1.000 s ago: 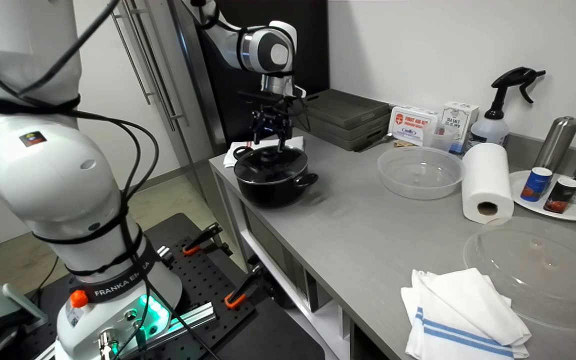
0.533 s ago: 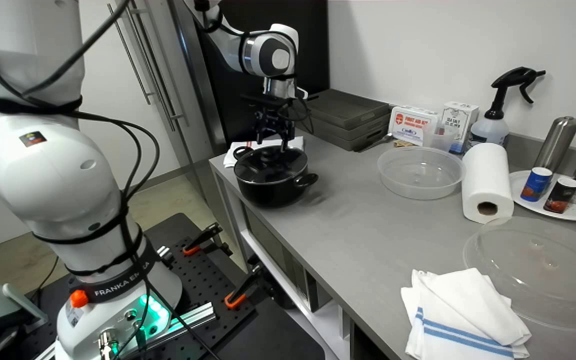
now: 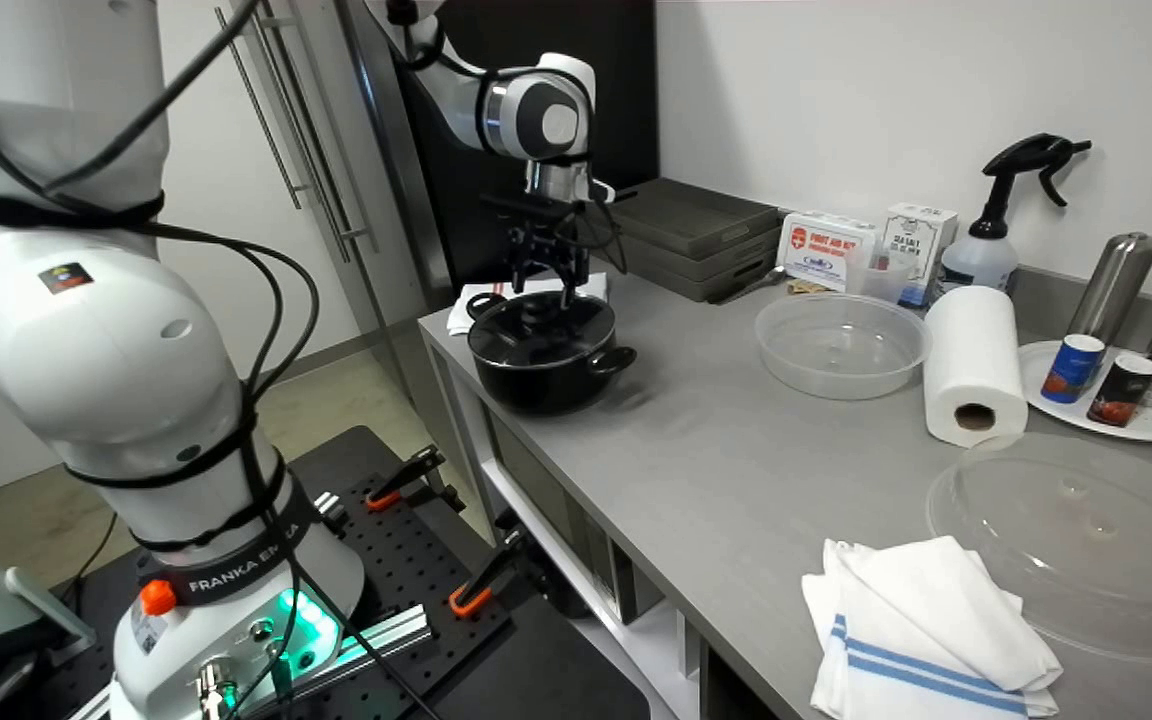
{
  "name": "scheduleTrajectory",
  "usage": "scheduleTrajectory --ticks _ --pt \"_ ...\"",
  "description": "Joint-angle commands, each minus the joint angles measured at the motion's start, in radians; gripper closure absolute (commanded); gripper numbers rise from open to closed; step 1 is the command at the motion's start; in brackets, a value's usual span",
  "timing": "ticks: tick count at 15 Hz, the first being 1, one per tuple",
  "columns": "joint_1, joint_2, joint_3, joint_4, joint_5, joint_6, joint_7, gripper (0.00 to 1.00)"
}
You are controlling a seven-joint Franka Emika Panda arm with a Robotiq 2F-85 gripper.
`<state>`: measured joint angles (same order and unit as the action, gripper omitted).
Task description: Remove the glass lid from the pot and put it on the right side of the counter.
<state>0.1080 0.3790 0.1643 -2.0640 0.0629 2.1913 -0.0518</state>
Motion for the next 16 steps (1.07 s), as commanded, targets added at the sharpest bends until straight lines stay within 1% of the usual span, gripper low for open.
scheduleTrajectory --ticks 1,14,15,16 --pt "0.009 -0.024 -0.007 -0.047 -0.003 0.039 -0.011 0.00" --pt "0.030 -0.026 -0.011 -0.086 -0.040 0.104 0.014 0.00" --pt "0.032 -0.026 -0.011 -0.086 -0.041 0.106 0.015 0.08" --pt "0.032 -0.027 -0.011 -0.087 -0.043 0.109 0.014 0.28"
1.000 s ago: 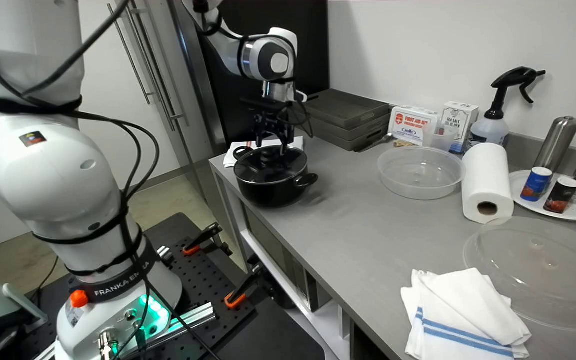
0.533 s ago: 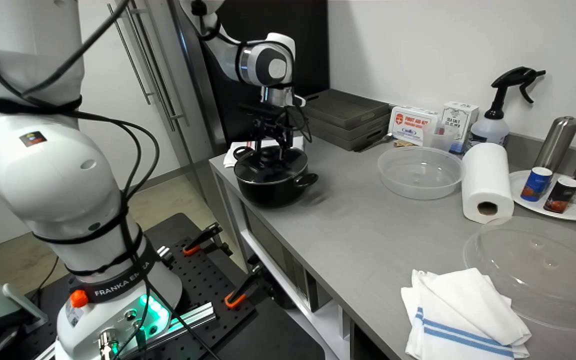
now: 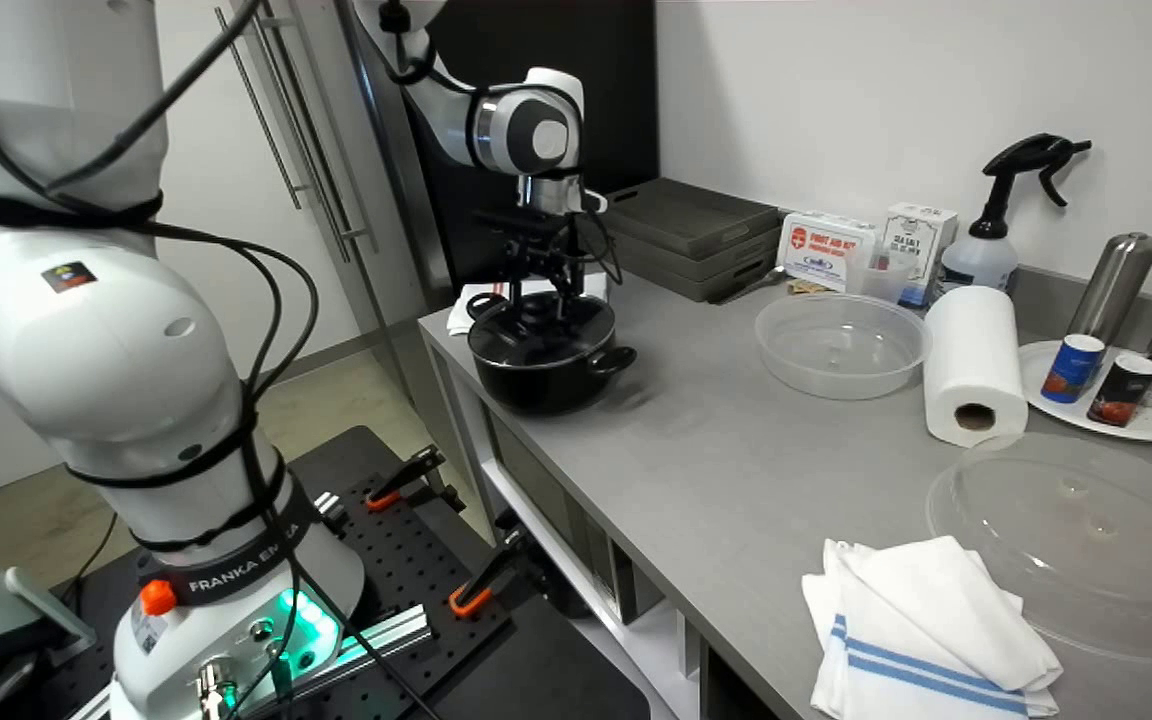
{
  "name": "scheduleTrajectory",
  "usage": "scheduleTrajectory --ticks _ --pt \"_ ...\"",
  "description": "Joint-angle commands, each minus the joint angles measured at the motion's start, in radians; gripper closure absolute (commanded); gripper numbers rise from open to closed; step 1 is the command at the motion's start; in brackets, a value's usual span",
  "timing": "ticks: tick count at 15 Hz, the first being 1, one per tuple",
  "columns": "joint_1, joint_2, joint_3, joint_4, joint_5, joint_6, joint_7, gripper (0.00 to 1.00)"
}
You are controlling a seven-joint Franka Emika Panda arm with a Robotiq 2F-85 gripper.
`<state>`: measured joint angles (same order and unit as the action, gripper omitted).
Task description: Remove the glass lid from the pot and put it on the right side of the counter.
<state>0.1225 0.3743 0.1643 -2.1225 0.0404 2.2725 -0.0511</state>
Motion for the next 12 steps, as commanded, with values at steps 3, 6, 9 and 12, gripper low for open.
scheduleTrajectory --ticks 3,6,9,12 --pt "0.018 -0.028 -0.011 -0.030 -0.024 0.029 0.016 0.50" --pt "0.017 -0.039 -0.013 -0.030 -0.026 0.027 0.018 0.66" --pt "0.019 -0.044 -0.013 -0.035 -0.026 0.029 0.019 0.74" --pt "0.019 -0.055 -0.013 -0.040 -0.025 0.029 0.020 0.74"
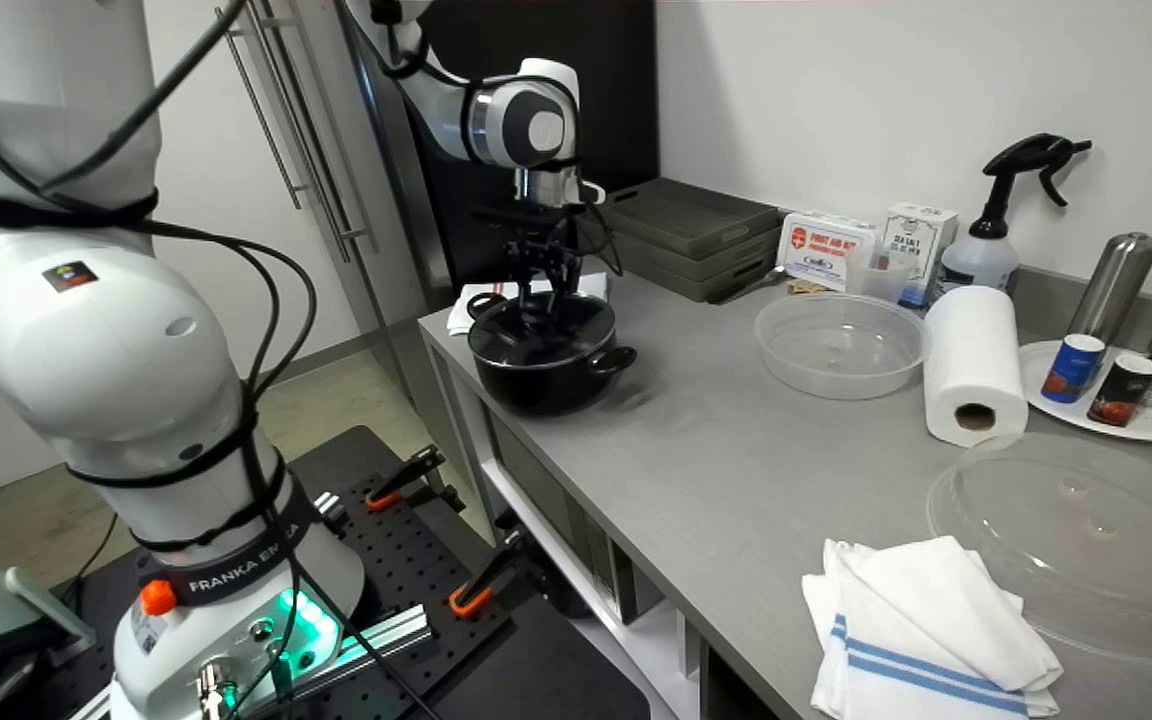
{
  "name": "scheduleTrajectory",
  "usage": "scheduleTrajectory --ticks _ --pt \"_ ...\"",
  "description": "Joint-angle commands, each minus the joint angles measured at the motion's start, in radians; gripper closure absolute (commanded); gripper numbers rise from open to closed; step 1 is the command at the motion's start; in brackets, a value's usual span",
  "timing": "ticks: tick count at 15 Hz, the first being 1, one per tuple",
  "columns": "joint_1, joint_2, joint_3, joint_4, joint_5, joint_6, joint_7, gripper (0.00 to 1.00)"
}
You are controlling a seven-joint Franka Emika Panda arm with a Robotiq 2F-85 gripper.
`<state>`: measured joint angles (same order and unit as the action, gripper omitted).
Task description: Remove the glass lid from the pot and put it on the right side of the counter.
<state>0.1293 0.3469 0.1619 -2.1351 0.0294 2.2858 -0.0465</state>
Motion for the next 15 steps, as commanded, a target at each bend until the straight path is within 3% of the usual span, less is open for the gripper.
scheduleTrajectory --ticks 1,15 --pt "0.012 -0.034 -0.009 -0.032 -0.013 0.016 0.015 0.74" --pt "0.050 -0.208 -0.003 -0.114 -0.072 -0.003 0.089 0.74"
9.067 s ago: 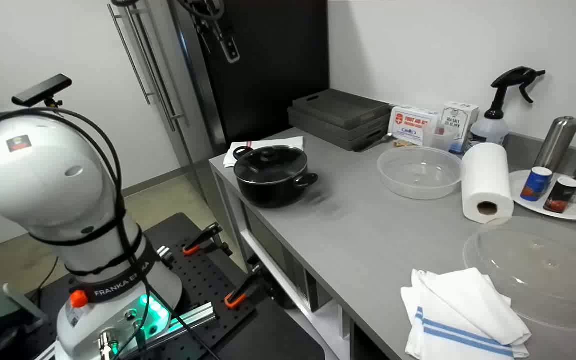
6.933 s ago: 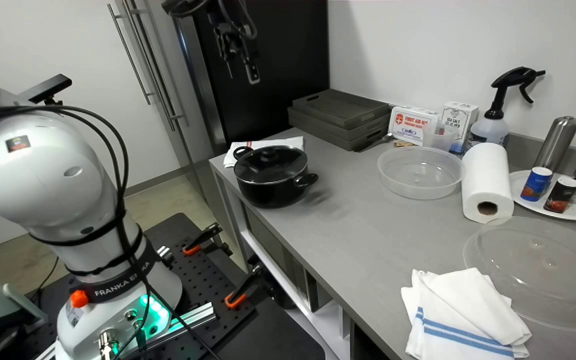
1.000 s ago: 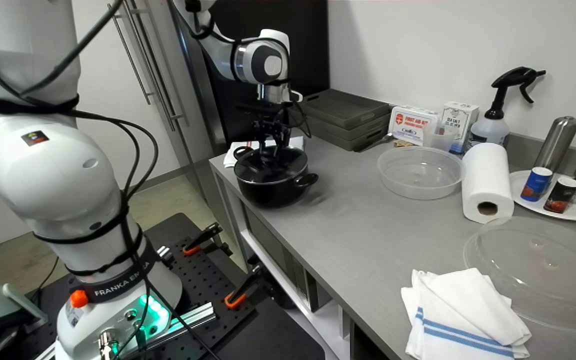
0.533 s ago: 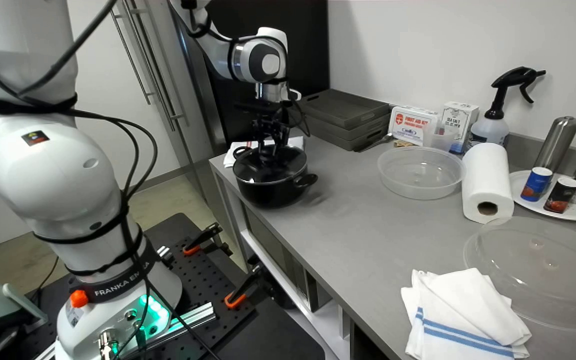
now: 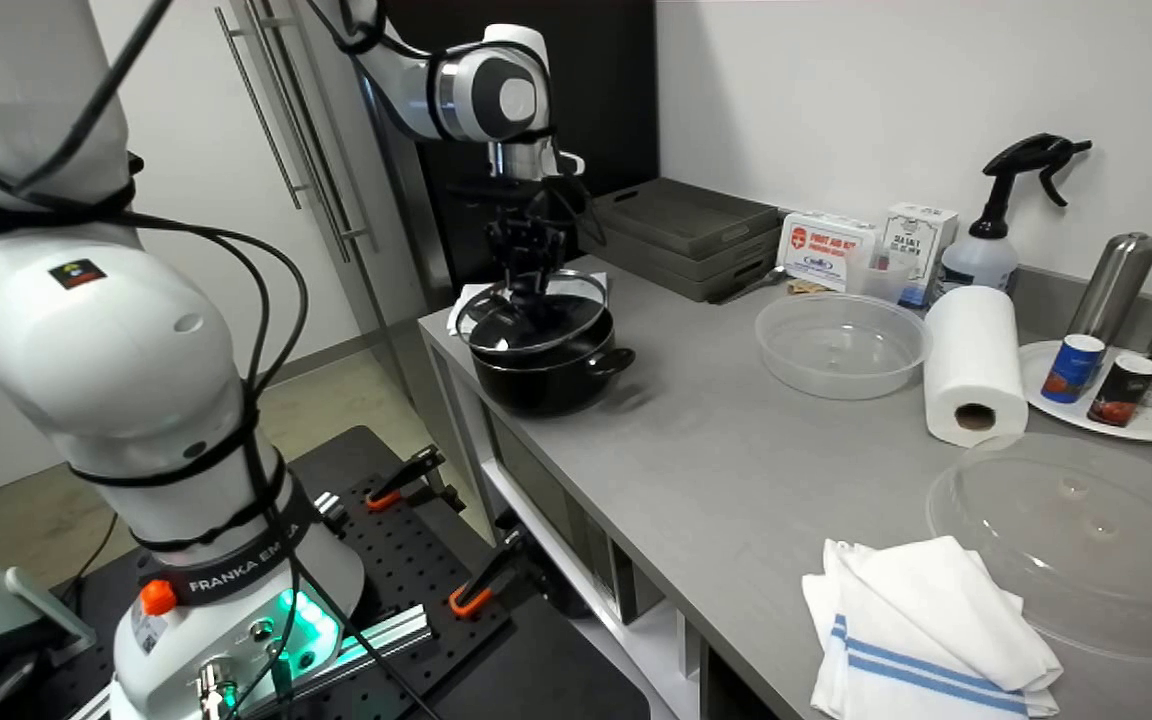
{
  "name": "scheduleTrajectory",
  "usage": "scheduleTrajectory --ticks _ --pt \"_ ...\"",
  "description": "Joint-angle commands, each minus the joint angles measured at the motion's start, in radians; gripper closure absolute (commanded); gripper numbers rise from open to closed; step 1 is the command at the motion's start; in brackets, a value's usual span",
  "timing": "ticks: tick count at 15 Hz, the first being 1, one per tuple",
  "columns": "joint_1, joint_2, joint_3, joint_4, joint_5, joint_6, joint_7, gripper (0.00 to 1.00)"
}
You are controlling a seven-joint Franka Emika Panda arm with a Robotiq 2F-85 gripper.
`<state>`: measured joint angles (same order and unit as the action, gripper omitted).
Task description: Remove the glass lid from the pot and put it on the right side of the counter.
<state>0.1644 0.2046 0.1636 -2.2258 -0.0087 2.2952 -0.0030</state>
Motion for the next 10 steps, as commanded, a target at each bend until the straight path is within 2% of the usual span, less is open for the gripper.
scheduleTrajectory --ticks 1,5,10 --pt "0.015 -0.071 -0.006 -0.019 -0.041 -0.015 0.056 0.74" --pt "-0.001 -0.091 -0.026 0.007 -0.064 -0.033 0.106 0.74" --pt "-0.054 -0.089 -0.085 0.065 -0.059 -0.065 0.135 0.74"
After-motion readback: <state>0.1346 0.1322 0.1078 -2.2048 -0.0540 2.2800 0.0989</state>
